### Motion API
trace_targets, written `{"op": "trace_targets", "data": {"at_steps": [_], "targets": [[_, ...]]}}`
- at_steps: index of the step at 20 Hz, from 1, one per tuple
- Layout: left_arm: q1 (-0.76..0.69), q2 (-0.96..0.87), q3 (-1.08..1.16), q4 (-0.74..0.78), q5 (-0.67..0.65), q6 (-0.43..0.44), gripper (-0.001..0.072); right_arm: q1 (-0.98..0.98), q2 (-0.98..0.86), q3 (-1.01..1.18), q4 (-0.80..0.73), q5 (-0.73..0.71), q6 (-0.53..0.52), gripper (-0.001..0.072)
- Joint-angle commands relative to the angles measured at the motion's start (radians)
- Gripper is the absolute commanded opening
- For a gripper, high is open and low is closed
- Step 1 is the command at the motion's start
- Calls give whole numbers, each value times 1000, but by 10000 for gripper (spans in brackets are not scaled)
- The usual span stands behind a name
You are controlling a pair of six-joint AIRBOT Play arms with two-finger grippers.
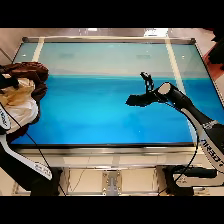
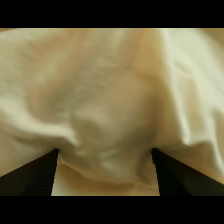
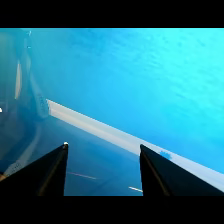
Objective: Fold the shirts.
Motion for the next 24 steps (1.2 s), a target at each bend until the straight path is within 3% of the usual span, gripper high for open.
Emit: {"op": "trace_targets", "data": {"at_steps": [1, 2, 3, 4, 7, 9, 14, 16, 20, 22, 24], "targets": [[23, -63, 0, 8, 157, -2, 713, 1, 0, 0, 5, -24, 71, 525], [23, -65, 0, -16, 201, -2, 598, 1, 0, 0, 12, -34, 75, 524], [23, -65, 1, -54, 232, -2, 116, 1, 0, 0, 20, -43, 74, 524], [21, -65, 8, -86, 253, 6, 16, 1, 0, 0, 30, -56, 74, 523], [21, -64, 54, -198, 245, 6, 15, 0, 0, 0, 56, -85, 74, 522], [21, -51, 87, -358, 208, 31, 14, 0, 0, 0, 61, -91, 74, 517], [-7, 42, 87, -1144, 84, 319, 14, -21, 26, 45, 41, -77, 56, 510], [-68, 82, 87, -1355, -23, 399, 14, -57, 55, 113, 28, -46, 16, 509], [-328, 164, 87, -1423, -164, 438, 13, -190, 156, 251, -7, -37, 9, 504], [-509, 173, 87, -1416, -167, 470, 14, -265, 212, 294, -14, -37, 9, 504], [-677, 172, 73, -1300, -124, 477, 13, -334, 260, 303, -27, -33, 9, 504]]}}
